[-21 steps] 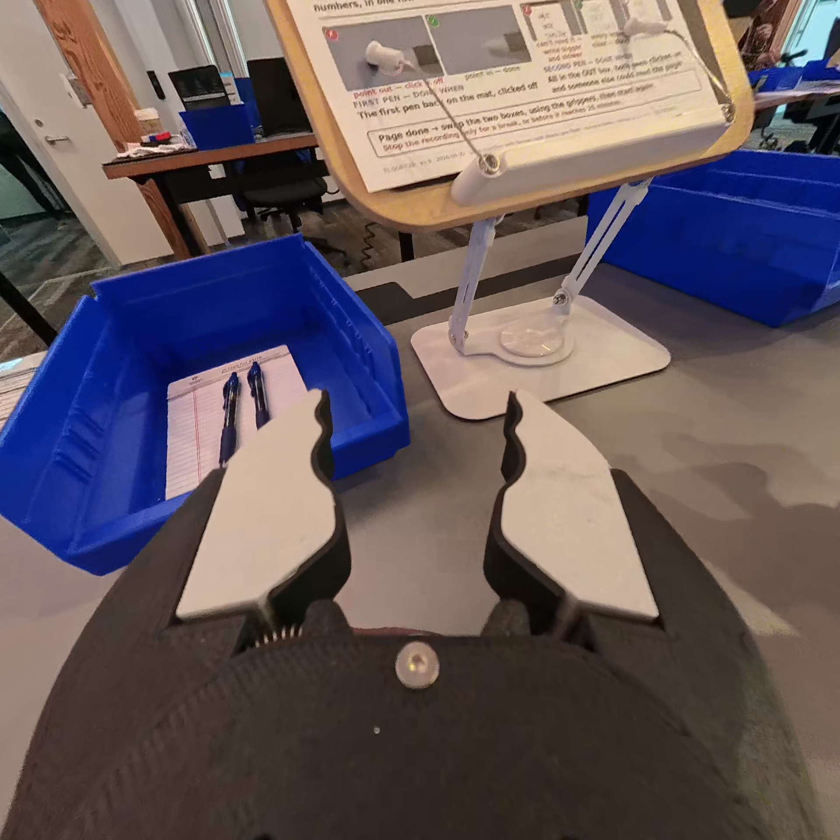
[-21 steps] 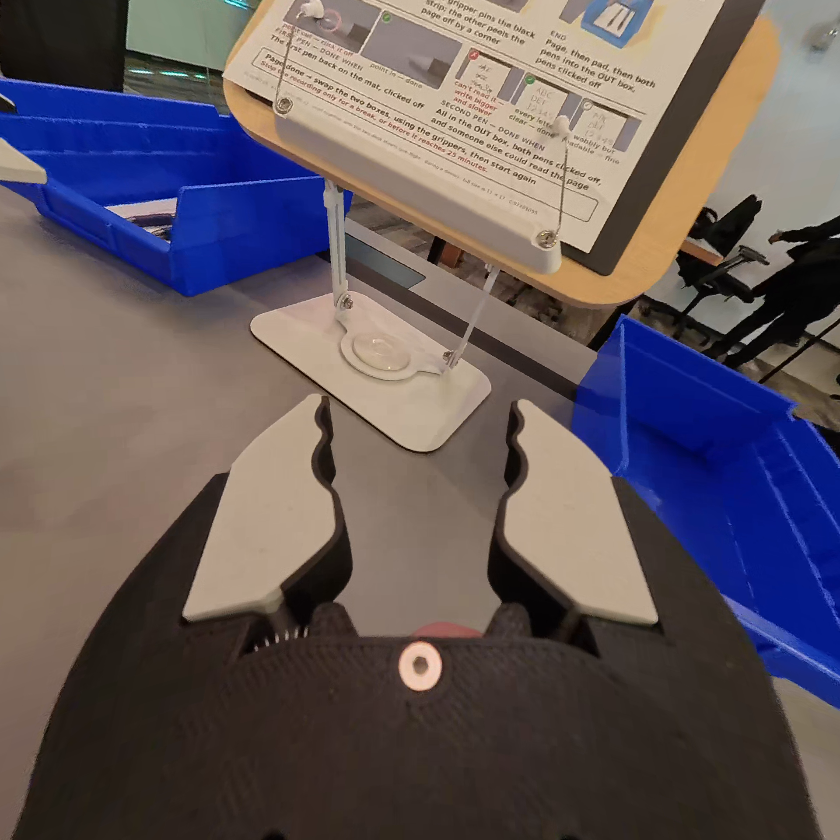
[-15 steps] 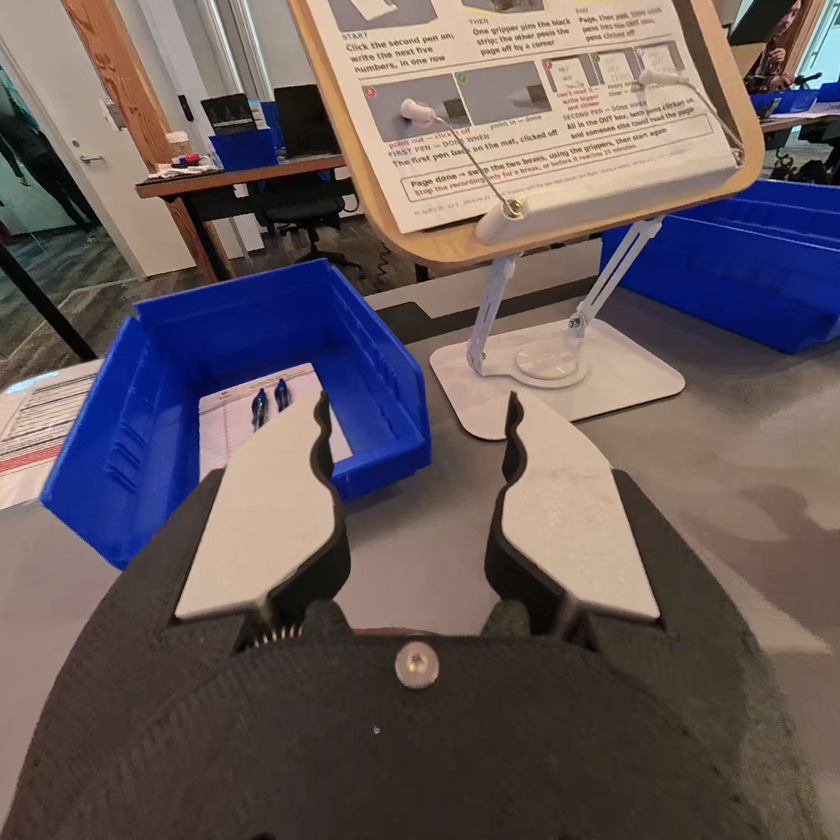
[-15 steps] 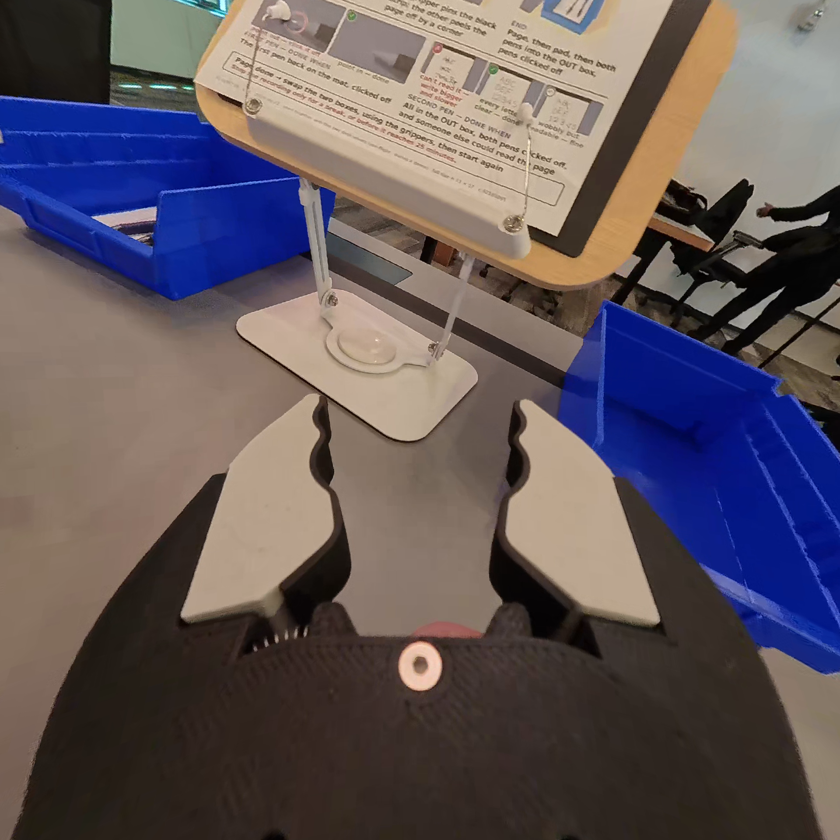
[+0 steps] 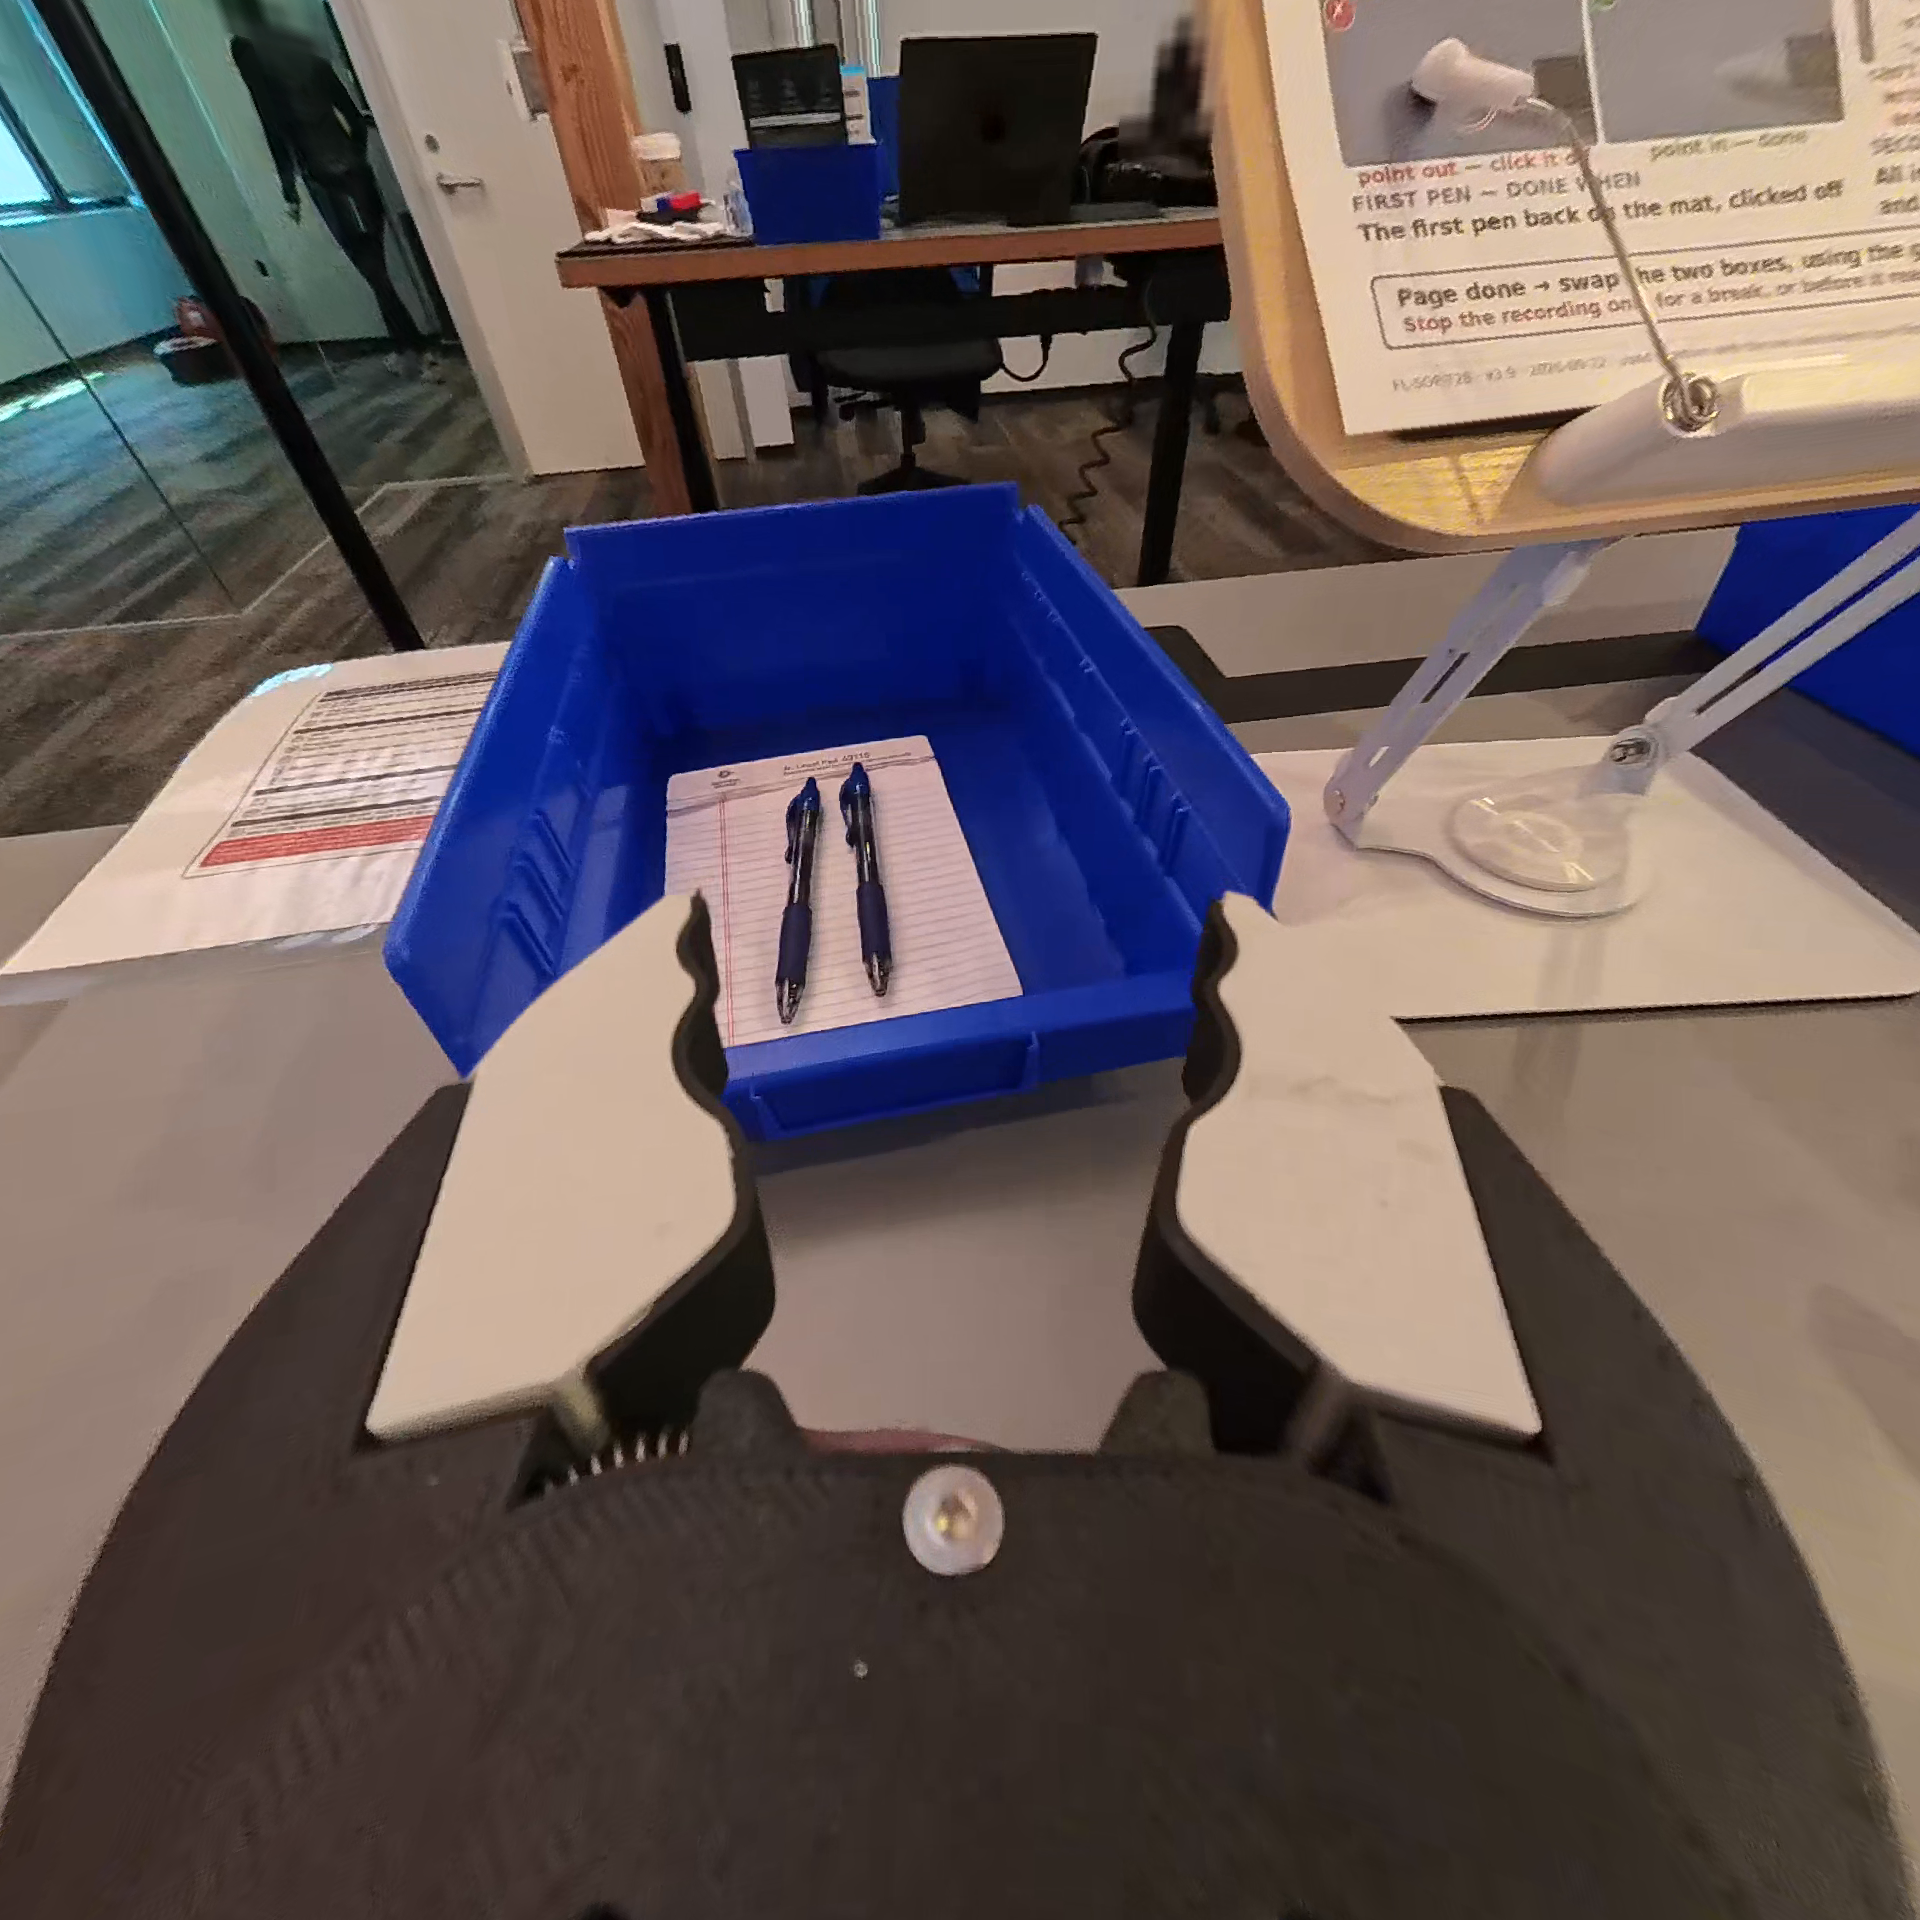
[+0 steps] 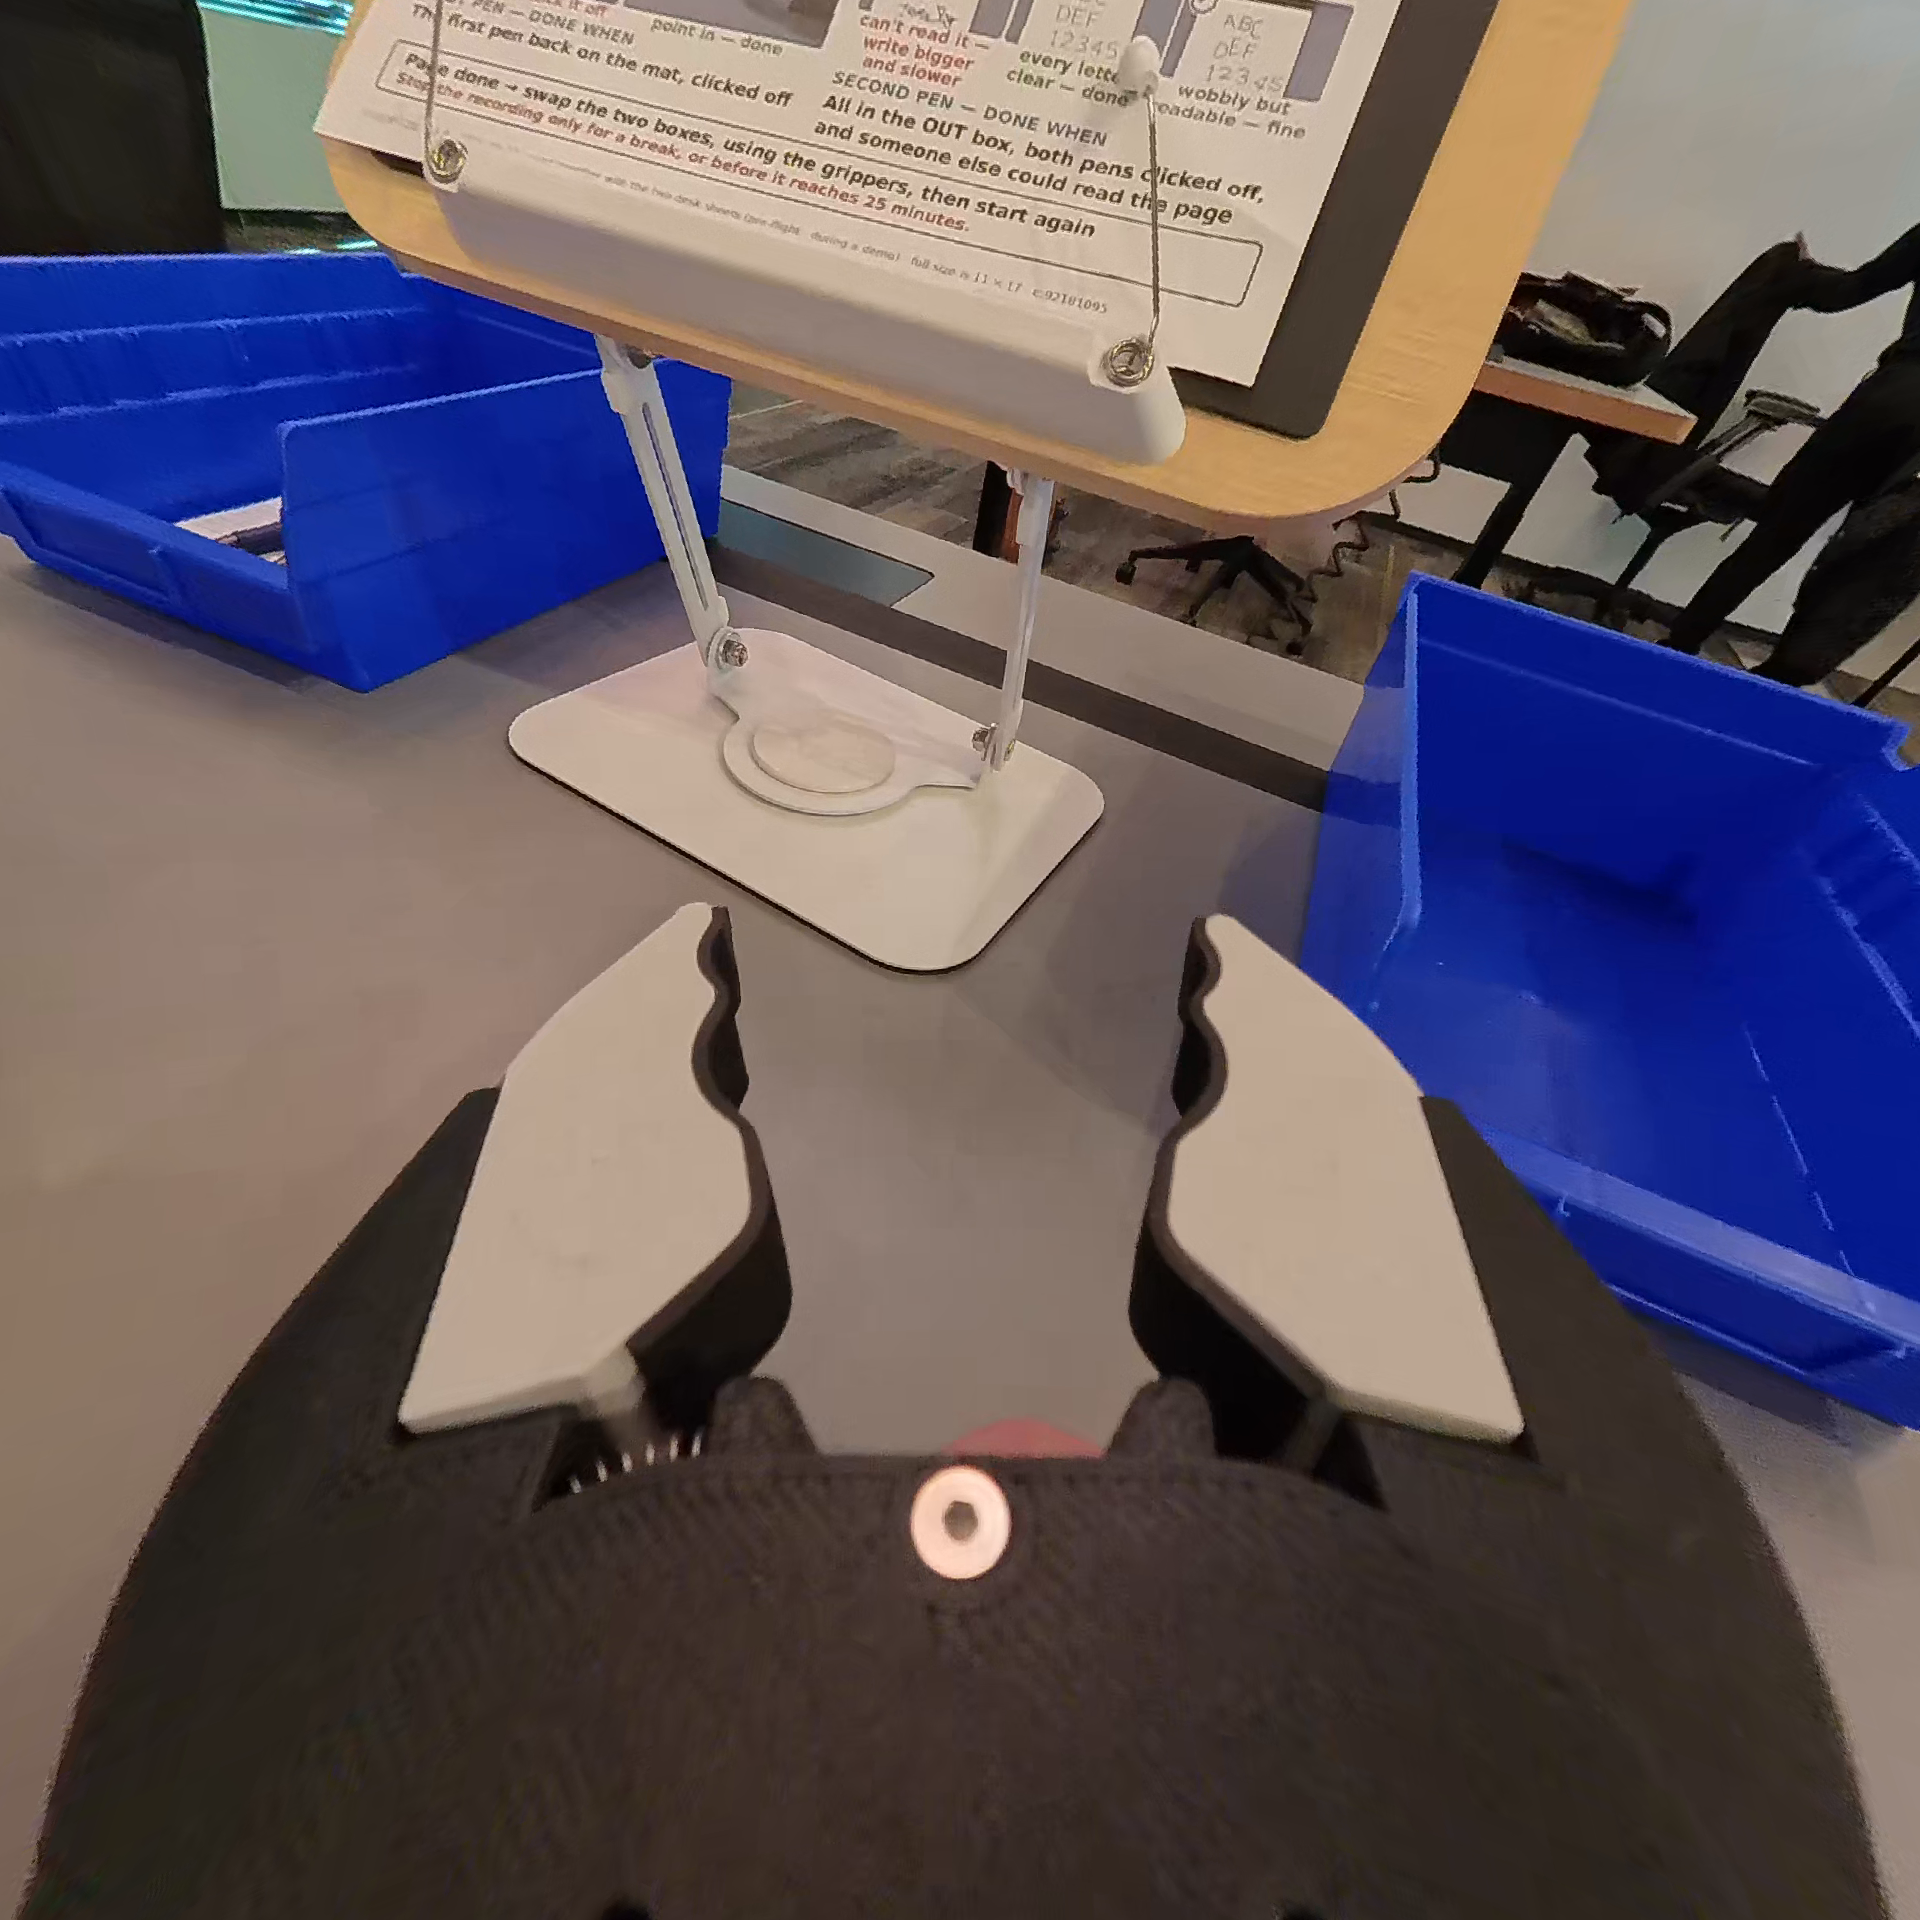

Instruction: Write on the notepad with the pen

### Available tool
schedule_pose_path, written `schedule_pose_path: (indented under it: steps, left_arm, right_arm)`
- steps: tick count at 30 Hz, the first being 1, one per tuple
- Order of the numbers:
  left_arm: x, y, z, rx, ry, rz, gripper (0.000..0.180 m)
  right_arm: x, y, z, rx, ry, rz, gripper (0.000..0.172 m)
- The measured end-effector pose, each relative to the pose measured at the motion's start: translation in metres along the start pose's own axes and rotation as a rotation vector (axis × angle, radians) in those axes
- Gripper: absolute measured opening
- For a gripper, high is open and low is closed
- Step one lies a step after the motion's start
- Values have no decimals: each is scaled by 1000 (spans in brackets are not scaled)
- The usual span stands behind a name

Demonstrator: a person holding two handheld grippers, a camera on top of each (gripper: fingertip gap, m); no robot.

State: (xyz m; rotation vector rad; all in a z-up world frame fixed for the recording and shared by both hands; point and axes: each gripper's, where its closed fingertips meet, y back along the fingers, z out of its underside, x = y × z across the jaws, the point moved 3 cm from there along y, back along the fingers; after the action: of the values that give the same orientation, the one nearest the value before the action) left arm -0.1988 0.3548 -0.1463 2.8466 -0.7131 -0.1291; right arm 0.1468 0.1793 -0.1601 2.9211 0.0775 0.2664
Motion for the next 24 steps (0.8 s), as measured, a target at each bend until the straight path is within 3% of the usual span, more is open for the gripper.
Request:
schedule_pose_path:
  steps: [5, 9, 14, 17, 20, 24]
  left_arm:
    - [1, 0, 1, -3, 6, -3, 86]
    - [2, 1, 0, -10, -16, -13, 83]
    - [9, -3, 1, -53, -56, -12, 83]
    - [12, -6, -1, -59, -71, -25, 82]
    - [15, -5, -3, -51, -71, -24, 82]
    - [15, -1, -11, -17, -65, -27, 82]
  right_arm:
    - [-3, 4, -4, 20, -6, -18, 82]
    - [-27, 10, -28, 77, 64, -105, 80]
    - [-130, 27, -73, 184, 287, -505, 68]
    - [-178, 32, -93, 208, 405, -607, 70]
    - [-192, 30, -111, 264, 412, -600, 71]
    - [-166, 18, -123, 304, 326, -446, 81]
